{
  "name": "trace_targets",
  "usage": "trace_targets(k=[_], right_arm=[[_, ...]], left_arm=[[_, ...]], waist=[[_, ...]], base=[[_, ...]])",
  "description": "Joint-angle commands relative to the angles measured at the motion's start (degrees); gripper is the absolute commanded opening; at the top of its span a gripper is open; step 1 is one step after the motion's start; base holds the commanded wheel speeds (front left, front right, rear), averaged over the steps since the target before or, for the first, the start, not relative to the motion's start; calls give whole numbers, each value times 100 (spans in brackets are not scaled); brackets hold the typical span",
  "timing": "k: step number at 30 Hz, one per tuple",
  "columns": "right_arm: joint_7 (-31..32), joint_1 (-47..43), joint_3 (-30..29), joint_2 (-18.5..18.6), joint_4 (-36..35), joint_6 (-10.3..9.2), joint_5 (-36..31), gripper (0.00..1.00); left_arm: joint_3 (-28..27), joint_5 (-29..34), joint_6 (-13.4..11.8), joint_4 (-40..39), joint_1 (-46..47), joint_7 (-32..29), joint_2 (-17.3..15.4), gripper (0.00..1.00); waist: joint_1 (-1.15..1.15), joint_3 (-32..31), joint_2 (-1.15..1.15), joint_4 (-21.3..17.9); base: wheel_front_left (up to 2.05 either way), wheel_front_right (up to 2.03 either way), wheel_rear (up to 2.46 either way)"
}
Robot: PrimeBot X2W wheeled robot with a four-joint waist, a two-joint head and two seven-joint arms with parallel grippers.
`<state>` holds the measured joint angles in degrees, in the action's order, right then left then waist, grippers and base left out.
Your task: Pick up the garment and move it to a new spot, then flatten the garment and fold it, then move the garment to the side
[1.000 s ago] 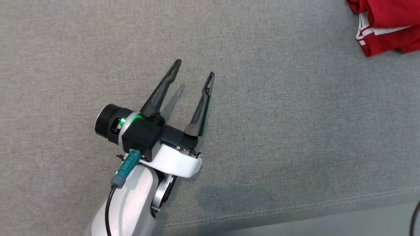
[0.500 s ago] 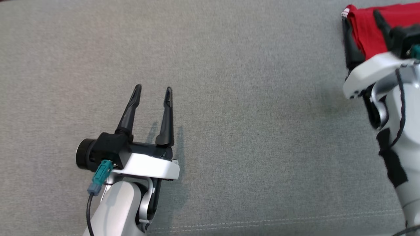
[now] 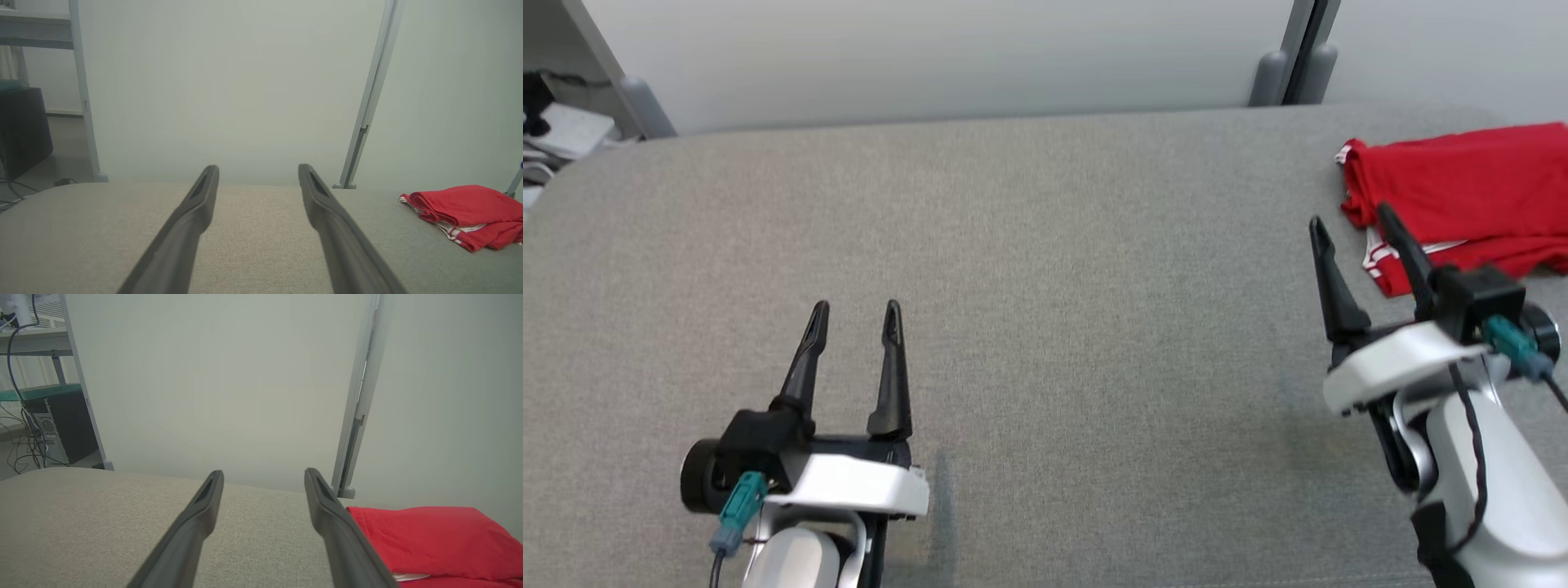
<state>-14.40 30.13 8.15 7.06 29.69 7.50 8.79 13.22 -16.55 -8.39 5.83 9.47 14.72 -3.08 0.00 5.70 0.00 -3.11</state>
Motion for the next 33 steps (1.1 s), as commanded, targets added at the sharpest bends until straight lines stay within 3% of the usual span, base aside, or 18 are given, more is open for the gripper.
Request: trace_targets(k=[1,15,23,33], right_arm=[[-60,-263,44,-39,-347,-1,76,100],[-60,-2177,-355,-124,-1997,-1,288,100],[-60,-2816,-485,-189,-2225,-1,274,100],[-60,-2930,-456,-207,-2226,-1,274,100]], left_arm=[[-279,128,6,-212,-18,27,-65,100],[-728,694,238,-518,-938,28,-37,100],[-899,739,341,-468,-1300,28,8,100],[-976,1027,339,-179,-1305,28,17,100]], waist=[[0,-293,0,-47],[0,-806,0,-56],[0,-930,0,-54],[0,-1005,0,-78]], base=[[0,0,0],[0,0,0],[0,0,0],[0,0,0]])
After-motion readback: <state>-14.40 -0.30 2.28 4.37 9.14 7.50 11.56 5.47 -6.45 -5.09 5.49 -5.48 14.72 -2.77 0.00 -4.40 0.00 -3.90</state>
